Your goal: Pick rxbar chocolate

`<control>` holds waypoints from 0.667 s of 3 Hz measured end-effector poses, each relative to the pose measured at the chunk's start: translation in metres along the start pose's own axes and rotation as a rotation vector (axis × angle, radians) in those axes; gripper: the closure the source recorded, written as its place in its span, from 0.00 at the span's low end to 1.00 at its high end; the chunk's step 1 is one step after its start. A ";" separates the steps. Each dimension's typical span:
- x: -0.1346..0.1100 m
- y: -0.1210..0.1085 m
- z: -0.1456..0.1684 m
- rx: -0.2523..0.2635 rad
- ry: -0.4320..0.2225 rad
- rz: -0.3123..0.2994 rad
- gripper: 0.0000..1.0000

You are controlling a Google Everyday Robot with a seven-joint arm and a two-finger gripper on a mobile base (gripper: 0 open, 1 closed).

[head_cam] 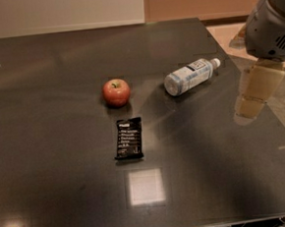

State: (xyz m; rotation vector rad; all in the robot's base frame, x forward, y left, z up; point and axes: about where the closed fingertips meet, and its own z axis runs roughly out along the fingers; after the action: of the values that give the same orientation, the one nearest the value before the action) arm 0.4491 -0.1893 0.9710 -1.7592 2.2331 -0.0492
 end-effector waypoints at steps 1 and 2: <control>-0.037 0.003 0.023 -0.037 -0.001 0.029 0.00; -0.066 0.007 0.043 -0.043 0.028 0.097 0.00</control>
Offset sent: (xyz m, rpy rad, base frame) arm 0.0256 0.1122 -0.0545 -0.0160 0.1237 -0.2755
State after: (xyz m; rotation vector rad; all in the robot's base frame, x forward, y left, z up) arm 0.4672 -0.1173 0.9423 -1.6787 2.3531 -0.0060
